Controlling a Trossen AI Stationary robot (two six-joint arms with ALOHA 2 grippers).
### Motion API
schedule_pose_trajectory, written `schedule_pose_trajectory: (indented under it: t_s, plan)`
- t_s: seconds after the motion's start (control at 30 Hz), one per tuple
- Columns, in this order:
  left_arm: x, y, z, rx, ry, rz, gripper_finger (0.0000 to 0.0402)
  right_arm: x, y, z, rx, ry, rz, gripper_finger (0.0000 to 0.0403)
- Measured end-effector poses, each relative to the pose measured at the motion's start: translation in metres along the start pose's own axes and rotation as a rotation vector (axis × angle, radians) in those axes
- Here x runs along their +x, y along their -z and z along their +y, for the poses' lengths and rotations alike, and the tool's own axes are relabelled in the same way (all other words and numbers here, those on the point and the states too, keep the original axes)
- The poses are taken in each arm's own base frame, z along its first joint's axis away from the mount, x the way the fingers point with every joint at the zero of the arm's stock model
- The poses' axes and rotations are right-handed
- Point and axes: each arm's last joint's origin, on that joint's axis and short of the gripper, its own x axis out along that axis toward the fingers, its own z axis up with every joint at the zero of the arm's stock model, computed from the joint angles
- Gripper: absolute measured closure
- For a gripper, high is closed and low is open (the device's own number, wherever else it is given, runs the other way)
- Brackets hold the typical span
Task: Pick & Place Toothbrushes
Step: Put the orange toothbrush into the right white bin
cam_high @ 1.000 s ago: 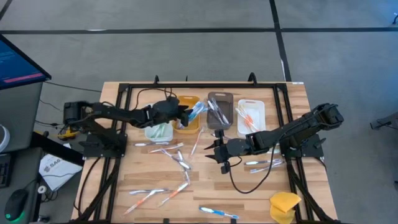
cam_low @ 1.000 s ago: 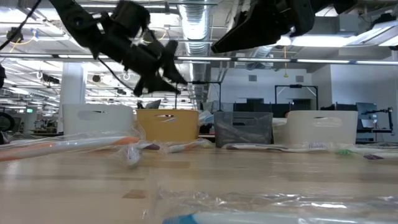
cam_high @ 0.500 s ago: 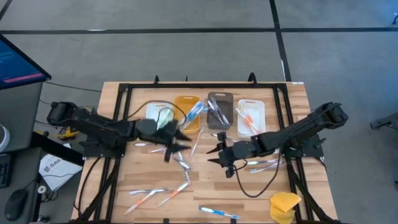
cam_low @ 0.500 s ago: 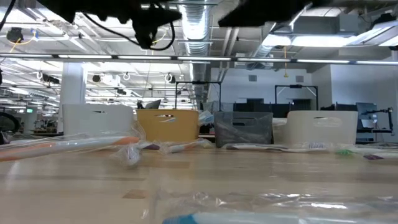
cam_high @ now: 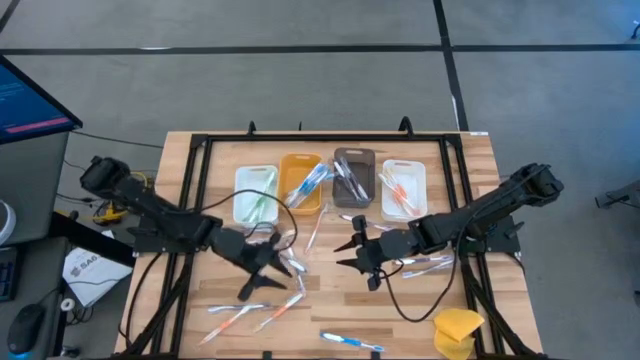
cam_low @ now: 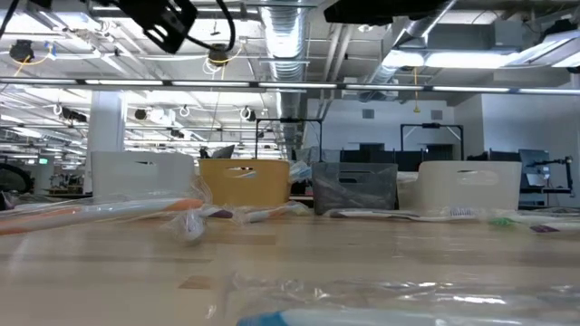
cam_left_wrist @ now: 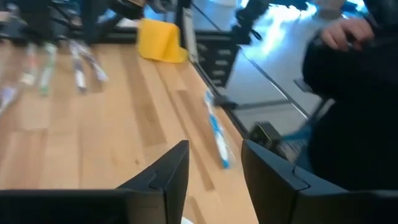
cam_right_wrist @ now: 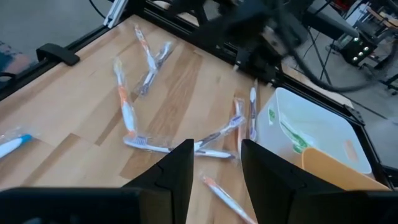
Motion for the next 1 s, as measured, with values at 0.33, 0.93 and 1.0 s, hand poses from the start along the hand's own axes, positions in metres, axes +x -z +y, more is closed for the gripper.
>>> schedule_pose_trajectory:
  t_s: [0.33,0.93,1.0]
  plan:
    - [0.002,0.016,-0.015,-0.079,-0.055,0.038,0.0270,0.000,0.000,0.000,-0.001,-0.001,0.002,0.0274]
    - [0.041,0.067,-0.033,-0.199,-0.043,0.199,0.0270,0.004,0.001,-0.017,-0.096,0.060,-0.022,0.0274]
    - [0.043,0.070,-0.033,-0.227,-0.048,0.209,0.0268,0.005,0.002,-0.020,-0.092,0.068,-0.018,0.0274]
